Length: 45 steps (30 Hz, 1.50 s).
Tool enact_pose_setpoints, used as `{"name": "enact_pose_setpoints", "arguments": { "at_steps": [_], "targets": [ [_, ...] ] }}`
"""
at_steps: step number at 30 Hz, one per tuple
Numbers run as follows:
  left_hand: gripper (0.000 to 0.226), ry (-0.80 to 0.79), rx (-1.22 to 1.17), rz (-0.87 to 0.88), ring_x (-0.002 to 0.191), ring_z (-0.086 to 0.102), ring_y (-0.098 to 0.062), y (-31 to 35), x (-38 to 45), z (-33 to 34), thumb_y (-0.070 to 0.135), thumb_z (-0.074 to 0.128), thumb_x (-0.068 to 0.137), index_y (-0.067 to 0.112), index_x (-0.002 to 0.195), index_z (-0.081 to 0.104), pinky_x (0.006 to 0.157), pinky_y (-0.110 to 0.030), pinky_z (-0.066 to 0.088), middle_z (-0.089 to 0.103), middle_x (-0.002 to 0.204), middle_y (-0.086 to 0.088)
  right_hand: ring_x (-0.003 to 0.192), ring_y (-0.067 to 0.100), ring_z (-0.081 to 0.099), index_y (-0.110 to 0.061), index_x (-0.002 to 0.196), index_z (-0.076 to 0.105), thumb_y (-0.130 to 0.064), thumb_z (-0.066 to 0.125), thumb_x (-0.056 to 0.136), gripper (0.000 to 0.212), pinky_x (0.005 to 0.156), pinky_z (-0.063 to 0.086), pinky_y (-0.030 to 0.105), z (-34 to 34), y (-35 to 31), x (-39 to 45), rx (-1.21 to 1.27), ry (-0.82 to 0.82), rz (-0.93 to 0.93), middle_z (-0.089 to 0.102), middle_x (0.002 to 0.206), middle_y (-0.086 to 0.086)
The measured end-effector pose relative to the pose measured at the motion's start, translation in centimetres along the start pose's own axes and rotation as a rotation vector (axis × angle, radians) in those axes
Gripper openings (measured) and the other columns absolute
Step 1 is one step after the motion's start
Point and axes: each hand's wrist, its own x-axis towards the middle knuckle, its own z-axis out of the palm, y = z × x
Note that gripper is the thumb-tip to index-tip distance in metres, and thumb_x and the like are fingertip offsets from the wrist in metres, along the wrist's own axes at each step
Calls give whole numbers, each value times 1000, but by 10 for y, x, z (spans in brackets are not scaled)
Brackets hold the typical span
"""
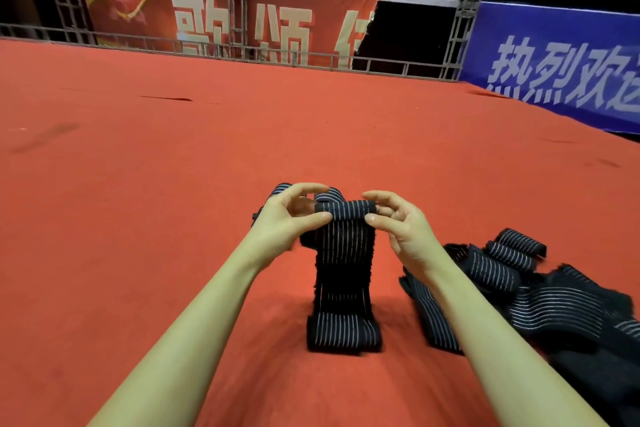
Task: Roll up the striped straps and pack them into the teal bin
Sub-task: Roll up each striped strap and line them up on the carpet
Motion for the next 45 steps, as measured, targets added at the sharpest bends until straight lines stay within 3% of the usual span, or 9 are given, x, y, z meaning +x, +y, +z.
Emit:
{"name": "enact_pose_setpoints", "arguments": {
  "at_steps": [5, 9, 15, 19, 22, 26, 30, 39, 45],
  "targets": [
    [13, -30, 114, -16, 66, 58, -7, 3, -7, 1, 14, 66, 89, 16, 102, 65, 60, -24, 47, 65, 85, -19, 87, 6, 64, -5, 104, 60, 9, 57, 88, 22, 79, 49, 18, 3, -4, -11, -73, 6, -4, 67, 94, 3],
    [11, -71, 73, -9, 53, 52, -3, 9, -13, 4, 4, 61, 91, 11, 100, 59, 48, -14, 42, 58, 76, -10, 82, 15, 61, -13, 104, 58, 2, 56, 92, 20, 77, 47, 20, 2, -10, -18, -169, -67, -14, 65, 90, 7],
    [22, 30, -32, 7, 51, 53, -3, 11, -21, 9, -8, 63, 84, 13, 88, 67, 50, -17, 40, 59, 58, 5, 81, 15, 58, -23, 92, 67, -8, 62, 78, 22, 75, 45, 20, 3, -15, -27, -96, -36, -3, 66, 84, 4],
    [16, 30, -42, 46, 78, 61, -19, 16, -22, 10, 10, 71, 73, 24, 81, 75, 72, -40, 38, 70, 92, -5, 76, 16, 50, -27, 82, 70, -23, 67, 71, 12, 72, 39, 22, 2, -23, -29, -44, -29, -4, 55, 80, 10],
    [8, 34, -66, 35, 80, 65, -13, 20, -23, 8, 21, 75, 71, 22, 78, 76, 73, -43, 34, 68, 96, 11, 77, 11, 57, -27, 80, 70, -15, 69, 74, 13, 74, 45, 16, 2, -26, -29, -64, -36, -40, 60, 77, 4],
    [26, 28, -46, 3, 88, 65, -15, 20, -25, 9, 14, 76, 79, 24, 102, 69, 73, -36, 47, 72, 97, 6, 91, 16, 65, -18, 103, 66, 2, 69, 79, 31, 81, 50, 23, 1, -24, -32, -30, -21, -38, 69, 92, 4],
    [13, -28, 30, -12, 74, 61, -3, 21, -23, 11, 13, 68, 87, 16, 100, 67, 63, -15, 45, 68, 88, 0, 93, 11, 66, -11, 102, 66, 5, 65, 82, 25, 79, 50, 21, 1, -29, -31, -72, 24, -39, 73, 93, -2],
    [18, -109, 32, -16, 56, 58, -1, 29, -27, 17, 4, 58, 92, 13, 108, 59, 49, -11, 41, 65, 82, -11, 78, 16, 61, -14, 104, 59, -1, 59, 91, 18, 74, 49, 19, -1, -32, -41, -145, -25, -10, 66, 87, 11],
    [20, -189, -10, -14, 47, 50, 0, 36, -29, 17, -1, 50, 95, 8, 112, 55, 46, -10, 37, 61, 81, -10, 73, 10, 61, -16, 94, 59, 12, 51, 89, 29, 76, 46, 22, 0, -31, -43, -16, 13, 17, 67, 74, -3]
  ]
}}
